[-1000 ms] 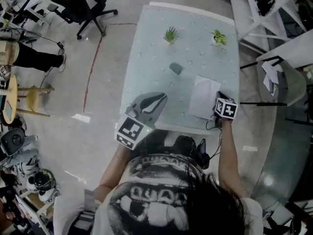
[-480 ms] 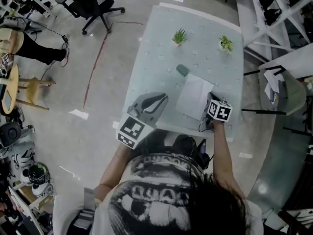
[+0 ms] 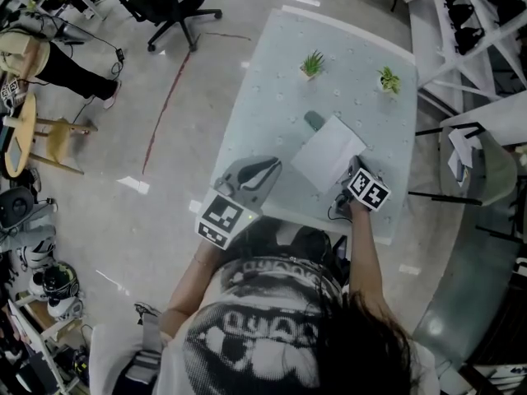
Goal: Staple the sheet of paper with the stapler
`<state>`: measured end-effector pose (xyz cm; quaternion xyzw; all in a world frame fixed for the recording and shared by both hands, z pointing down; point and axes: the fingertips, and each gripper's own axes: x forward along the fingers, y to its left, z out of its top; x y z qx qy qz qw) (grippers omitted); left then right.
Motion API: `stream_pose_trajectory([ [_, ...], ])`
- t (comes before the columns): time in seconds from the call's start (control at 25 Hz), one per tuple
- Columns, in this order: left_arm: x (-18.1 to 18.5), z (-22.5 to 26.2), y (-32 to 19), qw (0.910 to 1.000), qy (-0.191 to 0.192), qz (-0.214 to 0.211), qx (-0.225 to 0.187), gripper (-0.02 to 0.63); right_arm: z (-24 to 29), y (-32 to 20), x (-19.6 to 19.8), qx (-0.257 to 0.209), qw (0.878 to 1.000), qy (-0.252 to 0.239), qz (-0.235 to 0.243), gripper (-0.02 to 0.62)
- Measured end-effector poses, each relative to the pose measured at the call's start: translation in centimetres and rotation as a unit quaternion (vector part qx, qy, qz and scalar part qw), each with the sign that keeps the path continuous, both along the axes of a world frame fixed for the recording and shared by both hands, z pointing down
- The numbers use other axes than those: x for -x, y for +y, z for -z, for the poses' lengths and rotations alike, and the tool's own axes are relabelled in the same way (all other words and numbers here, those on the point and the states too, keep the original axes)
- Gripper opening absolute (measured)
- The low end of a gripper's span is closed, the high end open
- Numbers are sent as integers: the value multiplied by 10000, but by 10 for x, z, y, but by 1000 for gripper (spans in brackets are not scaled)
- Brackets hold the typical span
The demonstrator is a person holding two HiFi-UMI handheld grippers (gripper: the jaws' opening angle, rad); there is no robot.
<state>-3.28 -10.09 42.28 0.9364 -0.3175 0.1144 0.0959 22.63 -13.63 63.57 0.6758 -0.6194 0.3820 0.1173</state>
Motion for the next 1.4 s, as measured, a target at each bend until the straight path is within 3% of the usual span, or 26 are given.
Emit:
stream_pose_trajectory([
  [0.32,-5,1,-4,10000,-13,-19,26,20,-8,4,0,536,9978,-63,-397,6],
  [0.64,-7,-6,-7,10000,-32,-51,59,20,-12,5,-3,550,9938,-373,-888,7],
  [0.92,-3,-6,-13,10000,-36,-7,82,20,-11,4,-7,620,9830,-679,-1592,7],
  [1.4,0,-10,-21,9999,-44,58,132,20,-4,0,-8,707,9731,-631,-2100,6],
])
